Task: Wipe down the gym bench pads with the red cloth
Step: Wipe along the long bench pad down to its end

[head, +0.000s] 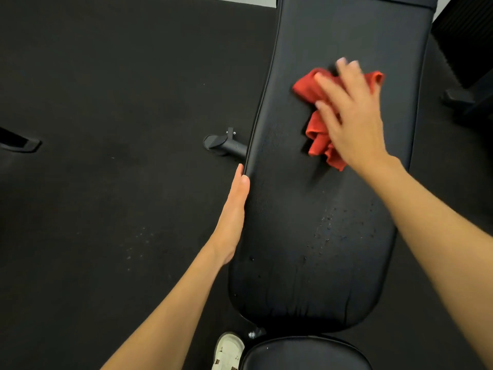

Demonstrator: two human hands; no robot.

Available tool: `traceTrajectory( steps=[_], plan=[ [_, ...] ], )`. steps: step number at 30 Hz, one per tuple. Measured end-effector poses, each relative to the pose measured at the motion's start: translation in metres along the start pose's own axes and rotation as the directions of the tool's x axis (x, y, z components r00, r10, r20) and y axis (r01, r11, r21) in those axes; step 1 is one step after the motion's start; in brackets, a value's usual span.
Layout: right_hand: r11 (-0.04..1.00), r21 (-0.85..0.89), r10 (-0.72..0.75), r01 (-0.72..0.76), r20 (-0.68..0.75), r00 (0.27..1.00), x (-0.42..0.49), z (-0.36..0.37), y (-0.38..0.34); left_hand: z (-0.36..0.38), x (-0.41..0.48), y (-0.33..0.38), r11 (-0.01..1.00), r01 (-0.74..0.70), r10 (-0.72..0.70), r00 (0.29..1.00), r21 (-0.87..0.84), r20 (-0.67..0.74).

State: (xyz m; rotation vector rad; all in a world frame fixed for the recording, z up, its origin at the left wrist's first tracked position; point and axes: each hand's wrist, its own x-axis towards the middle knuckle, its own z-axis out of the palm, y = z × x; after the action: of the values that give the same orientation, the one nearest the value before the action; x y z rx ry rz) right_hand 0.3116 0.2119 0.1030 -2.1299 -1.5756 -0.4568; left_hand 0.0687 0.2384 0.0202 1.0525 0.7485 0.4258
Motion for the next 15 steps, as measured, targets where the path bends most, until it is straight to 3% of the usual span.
traceTrajectory(
  steps=[2, 4, 8, 11, 13, 15],
  plan=[
    [0.974, 0.099, 0.208, -0.203, -0.045, 0.977, 0.001, 0.004, -0.01, 0.003, -0.001, -0.005, 1.0, -0.02, 0.02, 0.999, -0.001, -0.025],
    [0.962, 0.133, 0.246, -0.238, -0.047, 0.968, -0.016, 0.016, -0.03, 0.005, 0.0, -0.01, 0.999, -0.032, 0.032, 0.998, 0.008, -0.053],
    [0.993, 0.06, 0.106, -0.104, -0.025, 0.994, -0.08, 0.04, -0.07, 0.006, 0.002, -0.016, 0.997, -0.063, 0.066, 0.995, 0.043, -0.081],
    [0.998, 0.058, -0.035, 0.03, 0.077, 0.996, -0.147, 0.053, -0.087, 0.006, 0.003, -0.017, 0.994, -0.081, 0.087, 0.992, 0.075, -0.092],
    [0.989, 0.031, -0.15, 0.146, 0.199, 0.969, -0.192, 0.058, -0.088, 0.007, 0.004, -0.017, 0.992, -0.082, 0.093, 0.99, 0.099, -0.104],
    [0.955, -0.006, -0.274, 0.298, 0.375, 0.885, -0.223, 0.055, -0.079, 0.008, 0.003, -0.017, 0.988, -0.083, 0.098, 0.989, 0.131, -0.113]
  ],
)
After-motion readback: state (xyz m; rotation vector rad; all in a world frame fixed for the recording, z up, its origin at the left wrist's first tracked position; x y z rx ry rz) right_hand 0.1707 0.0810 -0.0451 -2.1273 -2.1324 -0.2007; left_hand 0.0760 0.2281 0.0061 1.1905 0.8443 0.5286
